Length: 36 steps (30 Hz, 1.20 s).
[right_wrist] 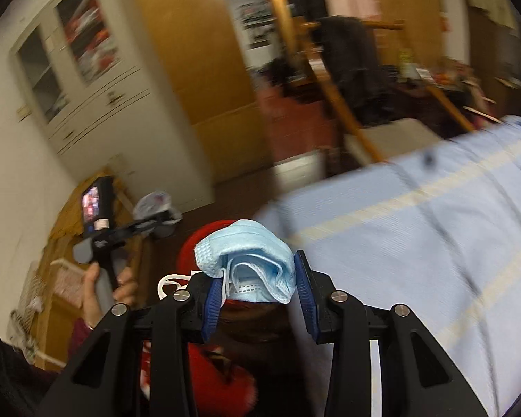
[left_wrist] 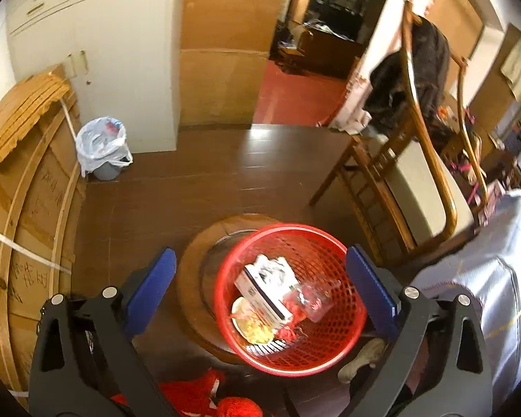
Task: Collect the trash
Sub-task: 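Carry wrapper and mask to the red basket and release both tools, then move both tools back over the table toward the clear cup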
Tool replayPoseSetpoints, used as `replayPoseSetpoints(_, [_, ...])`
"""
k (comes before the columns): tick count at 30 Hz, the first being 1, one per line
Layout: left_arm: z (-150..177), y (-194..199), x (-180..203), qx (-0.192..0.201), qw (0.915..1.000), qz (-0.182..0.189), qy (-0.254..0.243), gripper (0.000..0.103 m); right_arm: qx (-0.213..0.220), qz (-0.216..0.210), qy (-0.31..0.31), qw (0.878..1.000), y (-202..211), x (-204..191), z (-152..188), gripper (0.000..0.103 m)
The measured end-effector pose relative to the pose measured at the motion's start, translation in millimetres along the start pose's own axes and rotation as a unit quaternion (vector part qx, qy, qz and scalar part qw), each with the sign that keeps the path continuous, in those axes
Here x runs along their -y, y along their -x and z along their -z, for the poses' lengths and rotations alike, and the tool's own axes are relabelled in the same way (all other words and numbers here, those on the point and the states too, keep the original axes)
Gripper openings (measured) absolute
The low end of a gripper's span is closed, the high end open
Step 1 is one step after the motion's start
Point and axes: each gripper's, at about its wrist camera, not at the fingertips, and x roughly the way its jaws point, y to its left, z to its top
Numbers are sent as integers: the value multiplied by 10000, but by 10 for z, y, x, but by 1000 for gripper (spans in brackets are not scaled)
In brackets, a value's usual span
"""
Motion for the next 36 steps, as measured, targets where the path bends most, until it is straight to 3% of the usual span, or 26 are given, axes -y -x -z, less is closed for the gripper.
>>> replayPoseSetpoints(1, [-17, 14, -59, 38, 9999, -64, 70, 94, -27, -142, 114, 9998, -143, -136, -111, 42])
replayPoseSetpoints(3, [-54, 70, -162, 143, 9996, -201, 162, 94, 13, -224, 246, 9994, -351, -338, -265, 71])
replayPoseSetpoints(4, [-71, 101, -192, 195, 9994, -240, 175, 94, 17, -170, 326, 9993, -449, -414, -320, 76])
replayPoseSetpoints(9, [-109, 233, -267, 428, 9985, -270, 217, 96, -81, -215, 250, 9994, -569, -461, -290, 77])
replayPoseSetpoints(14, [-79, 199, -159, 283, 9995, 19, 100, 96, 67, 170, 118, 9998, -401, -257, -181, 77])
replayPoseSetpoints(26, [106, 439, 605, 288, 9957, 382, -796, 96, 764, 939, -564, 9910, 610, 577, 241, 78])
replayPoseSetpoints(32, [384, 633, 1287, 149, 9835, 891, -1565, 96, 1096, 1505, -835, 9790, 1174, 1002, 530, 86])
replayPoseSetpoints(36, [696, 779, 1953, -88, 9627, 1435, -2291, 96, 1337, 2034, -1172, 9628, 1636, 1406, 774, 90])
